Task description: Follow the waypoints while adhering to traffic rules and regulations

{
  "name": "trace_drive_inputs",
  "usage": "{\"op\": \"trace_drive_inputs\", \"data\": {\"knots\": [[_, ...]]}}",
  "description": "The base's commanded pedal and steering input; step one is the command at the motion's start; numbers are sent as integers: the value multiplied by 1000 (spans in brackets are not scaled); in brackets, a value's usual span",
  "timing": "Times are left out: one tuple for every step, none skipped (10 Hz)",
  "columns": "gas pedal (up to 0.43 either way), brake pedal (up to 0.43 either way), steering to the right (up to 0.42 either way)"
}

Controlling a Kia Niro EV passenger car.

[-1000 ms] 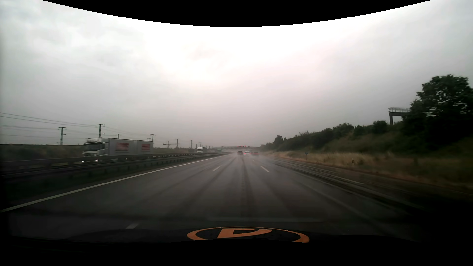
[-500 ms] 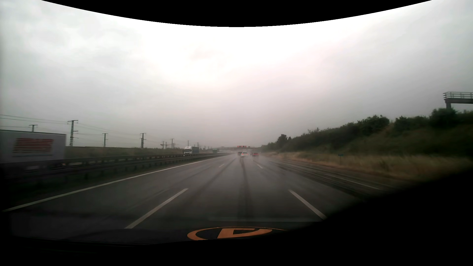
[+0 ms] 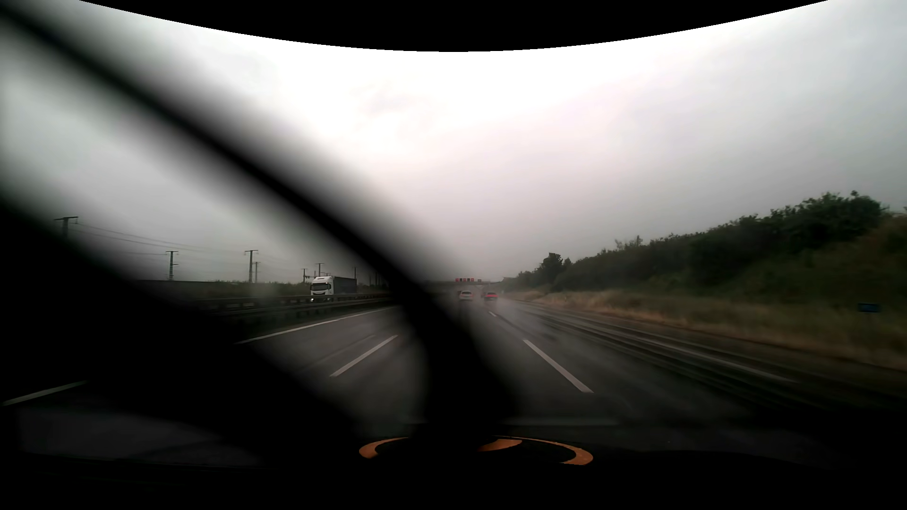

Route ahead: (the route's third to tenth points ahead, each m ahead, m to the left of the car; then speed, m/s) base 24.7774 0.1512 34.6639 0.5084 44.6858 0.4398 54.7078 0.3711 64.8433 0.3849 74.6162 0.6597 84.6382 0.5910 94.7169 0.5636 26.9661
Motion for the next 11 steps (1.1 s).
{"op": "trace_drive_inputs", "data": {"knots": [[98,0,-3],[98,0,-3],[98,0,-3],[98,0,-3],[87,0,-3],[39,0,-3],[39,0,-3],[39,0,-2],[39,0,-2],[39,0,-2],[39,0,-2]]}}
